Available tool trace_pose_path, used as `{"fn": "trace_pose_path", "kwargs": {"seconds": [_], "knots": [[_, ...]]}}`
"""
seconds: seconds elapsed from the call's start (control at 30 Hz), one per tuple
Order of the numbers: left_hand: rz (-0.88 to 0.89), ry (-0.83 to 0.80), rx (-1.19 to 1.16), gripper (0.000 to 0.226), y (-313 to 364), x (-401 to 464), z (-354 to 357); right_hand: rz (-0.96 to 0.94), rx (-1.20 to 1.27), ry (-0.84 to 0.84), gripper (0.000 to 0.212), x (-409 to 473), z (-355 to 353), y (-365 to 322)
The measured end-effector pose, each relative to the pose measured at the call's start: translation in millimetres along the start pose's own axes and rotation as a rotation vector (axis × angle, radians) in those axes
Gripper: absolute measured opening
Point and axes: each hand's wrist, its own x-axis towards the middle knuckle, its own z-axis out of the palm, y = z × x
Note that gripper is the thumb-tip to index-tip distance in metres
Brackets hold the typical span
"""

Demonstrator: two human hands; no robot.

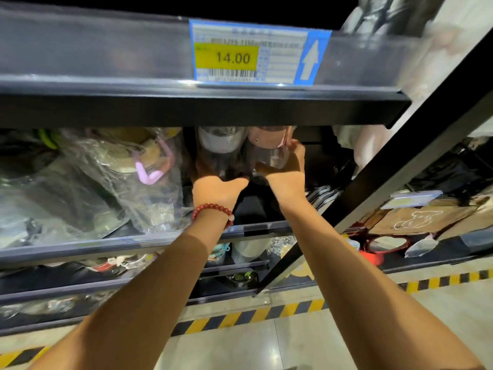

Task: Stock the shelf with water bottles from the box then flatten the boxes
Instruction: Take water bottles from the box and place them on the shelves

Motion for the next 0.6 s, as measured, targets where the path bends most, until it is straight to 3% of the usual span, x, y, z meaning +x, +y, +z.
{"fn": "trace_pose_path", "kwargs": {"seconds": [0.07,0.17,0.3,0.47,0.6], "knots": [[0.143,0.039,0.115,0.041,6.8,-17.8,-6.4,0.037,0.052,-0.025,0.073,-15.7,-5.0,-11.6],[0.259,-0.047,0.209,0.065,-2.2,-54.9,-24.7,0.011,-0.127,-0.138,0.042,-62.4,-20.5,-33.5],[0.486,-0.04,0.407,0.075,-33.6,-100.5,-57.6,-0.081,-0.249,-0.252,0.066,-147.1,-39.9,-51.0],[0.633,-0.172,0.757,0.073,-81.3,-156.6,-98.0,-0.068,-0.431,-0.28,0.056,-253.0,-64.3,-44.8],[0.879,-0.234,0.96,0.083,-119.4,-187.2,-116.7,-0.074,-0.737,-0.22,0.067,-330.6,-73.5,-38.6]]}}
